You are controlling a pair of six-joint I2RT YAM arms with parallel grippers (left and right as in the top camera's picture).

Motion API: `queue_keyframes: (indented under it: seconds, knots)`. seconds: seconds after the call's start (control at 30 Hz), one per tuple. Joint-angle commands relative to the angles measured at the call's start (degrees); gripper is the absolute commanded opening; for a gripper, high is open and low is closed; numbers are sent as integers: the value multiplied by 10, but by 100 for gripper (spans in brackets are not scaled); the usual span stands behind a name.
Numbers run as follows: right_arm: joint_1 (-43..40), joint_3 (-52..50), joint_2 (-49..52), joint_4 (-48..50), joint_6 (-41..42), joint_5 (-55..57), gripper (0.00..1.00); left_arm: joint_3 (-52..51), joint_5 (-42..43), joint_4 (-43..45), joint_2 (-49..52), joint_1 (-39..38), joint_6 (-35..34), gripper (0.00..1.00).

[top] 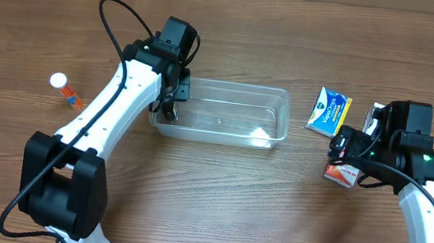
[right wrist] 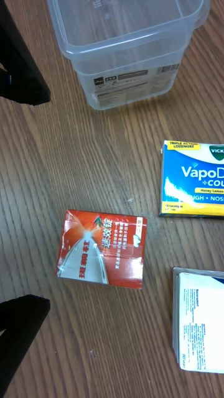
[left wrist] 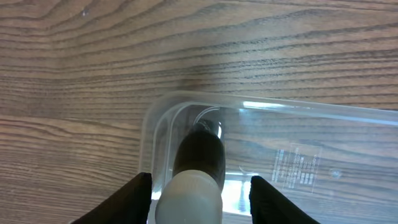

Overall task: Pack container
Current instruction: 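Lower the dark bottle into the container's left end and release, then grasp the orange-labelled tube with the left gripper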

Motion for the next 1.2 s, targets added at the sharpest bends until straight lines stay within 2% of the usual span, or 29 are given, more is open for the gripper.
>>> queue_keyframes:
  seconds: [0.0, 0.1, 0.13, 0.17, 0.2, 0.33, 0.43, 0.5, 0.7, 0.9, 0.93, 1.0, 1.07, 1.17]
  knots:
    - [-2, 14, -7, 3, 1, -3, 100, 14, -12, -6, -19, 5, 0, 55]
    - [-2, 14, -7, 2, 1, -3, 100, 48, -19, -24, -77, 6, 14, 62]
    - [-2, 14, -7, 2, 1, -3, 100, 60, -21, -39, -104, 12, 14, 87]
    - [-2, 14, -7, 2, 1, -3, 100, 64, -20, -48, -123, 20, 13, 98]
    - [-2, 14, -7, 2, 1, -3, 100, 66, -19, -62, -151, 37, 9, 100]
    - [-2, 14, -7, 3, 1, -3, 100, 66, 7, -124, -207, 165, -2, 100]
    - [-2, 14, -7, 3, 1, -4, 100, 65, 19, -134, -192, 268, 3, 100]
    - [-2, 14, -7, 2, 1, -4, 100, 65, 19, -135, -165, 306, 8, 100]
    - [-2, 14, -7, 2, 1, -3, 100, 65, 20, -130, -57, 342, 7, 100]
    - [-2, 14, -7, 2, 1, -3, 100, 65, 21, -101, 44, 346, 8, 100]
    - [-2, 14, -7, 2, 1, -3, 100, 65, 21, -97, 52, 346, 8, 100]
    - [-2, 14, -7, 3, 1, -3, 100, 65, 19, -94, 61, 346, 8, 91]
    - [-2, 14, -7, 3, 1, -3, 100, 65, 19, -87, 62, 346, 19, 66]
    - [-2, 14, -7, 3, 1, -3, 100, 65, 17, -78, 62, 346, 27, 50]
